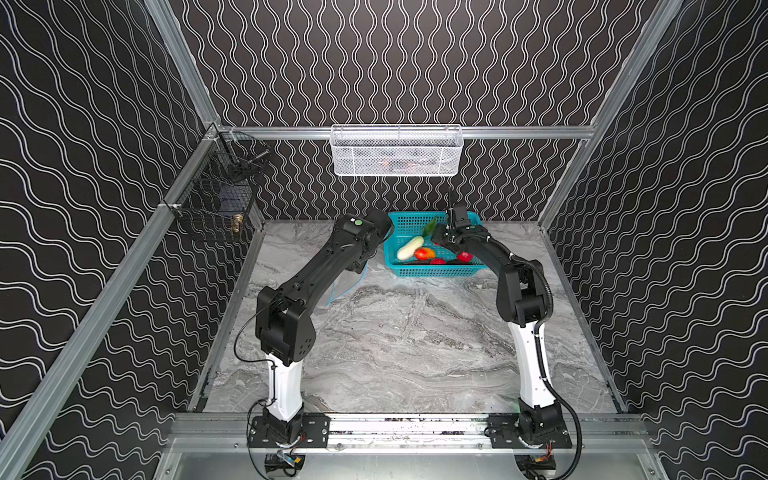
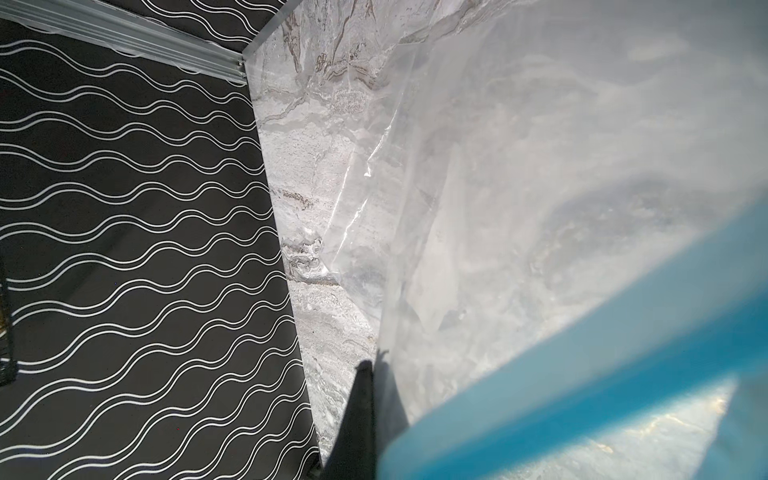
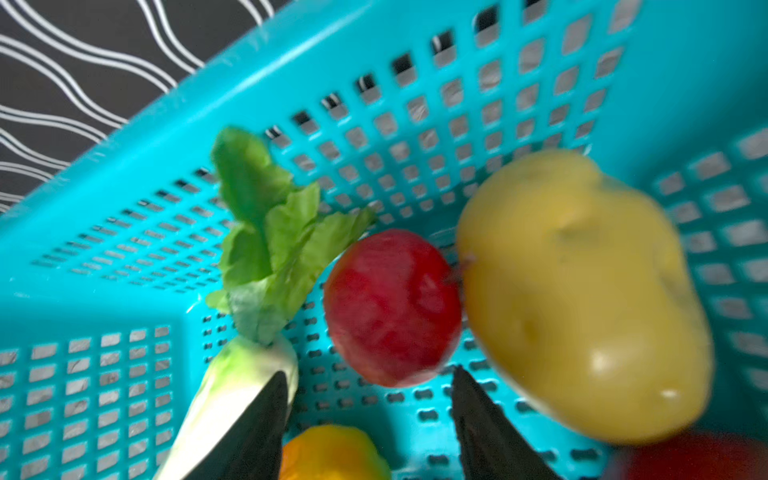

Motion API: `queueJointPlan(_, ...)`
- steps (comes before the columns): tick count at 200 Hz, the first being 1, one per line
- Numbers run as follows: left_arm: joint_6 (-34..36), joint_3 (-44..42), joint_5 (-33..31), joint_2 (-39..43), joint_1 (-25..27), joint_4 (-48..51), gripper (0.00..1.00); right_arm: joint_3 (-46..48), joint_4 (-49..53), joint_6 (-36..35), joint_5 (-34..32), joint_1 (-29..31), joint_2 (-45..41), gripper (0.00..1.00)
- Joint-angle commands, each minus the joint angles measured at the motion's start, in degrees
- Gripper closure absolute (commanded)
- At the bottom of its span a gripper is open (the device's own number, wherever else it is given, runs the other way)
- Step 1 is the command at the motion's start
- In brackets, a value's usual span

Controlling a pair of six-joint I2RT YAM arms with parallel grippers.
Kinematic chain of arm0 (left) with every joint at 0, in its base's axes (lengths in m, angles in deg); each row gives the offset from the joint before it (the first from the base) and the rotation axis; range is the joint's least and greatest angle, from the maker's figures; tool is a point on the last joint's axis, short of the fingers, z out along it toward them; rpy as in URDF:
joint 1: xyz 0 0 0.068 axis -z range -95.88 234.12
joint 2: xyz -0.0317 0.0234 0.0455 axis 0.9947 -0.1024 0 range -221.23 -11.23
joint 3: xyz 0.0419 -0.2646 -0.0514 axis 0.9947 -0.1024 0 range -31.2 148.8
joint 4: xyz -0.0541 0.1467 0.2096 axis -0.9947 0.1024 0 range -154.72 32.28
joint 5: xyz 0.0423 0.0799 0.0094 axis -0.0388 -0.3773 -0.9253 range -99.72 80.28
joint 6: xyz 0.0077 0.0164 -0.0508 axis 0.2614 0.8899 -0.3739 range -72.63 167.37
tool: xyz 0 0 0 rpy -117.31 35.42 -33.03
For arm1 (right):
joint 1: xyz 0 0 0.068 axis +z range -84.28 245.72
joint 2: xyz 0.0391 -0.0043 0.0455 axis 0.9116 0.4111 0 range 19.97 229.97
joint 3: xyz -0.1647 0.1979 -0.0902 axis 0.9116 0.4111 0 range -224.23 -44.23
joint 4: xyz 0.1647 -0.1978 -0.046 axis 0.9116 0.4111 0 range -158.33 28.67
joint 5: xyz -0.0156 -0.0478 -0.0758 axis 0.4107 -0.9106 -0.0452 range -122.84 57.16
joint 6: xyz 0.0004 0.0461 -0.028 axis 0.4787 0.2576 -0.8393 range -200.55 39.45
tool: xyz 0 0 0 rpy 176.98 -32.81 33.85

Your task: Place the food in the zip-top bag and seal the zipper

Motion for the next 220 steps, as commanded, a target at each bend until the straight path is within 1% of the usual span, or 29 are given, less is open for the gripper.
queueJointPlan(1, -0.48, -0.01, 0.03, 0.64, -0.03, 0.16, 1.00, -1.04, -1.00, 2.02, 0.65, -0.19, 0.15, 0.33)
queueJointPlan(96, -0.39, -0.28, 0.40, 0.95, 0.00, -0.04, 1.00, -5.59, -1.31, 7.97, 2.39, -0.97, 5.10, 0.33)
queueJointPlan(131, -0.48, -0.05, 0.05, 0.85, -0.03, 0.15, 1.00, -5.07, -3.99, 10.77, 2.84, -1.49, 5.54, 0.35)
queueJointPlan(194, -0.39, -0.12, 0.22, 1.02, 0.00, 0.07, 1.00, -6.04, -5.81, 14.05, 4.70, -1.60, 7.75, 0.40)
queueJointPlan(220, -0.41, -0.05, 0.40, 1.15, -0.03, 0.16, 1.00, -5.11, -6.88, 14.97, 5.29, -1.68, 7.65, 0.47)
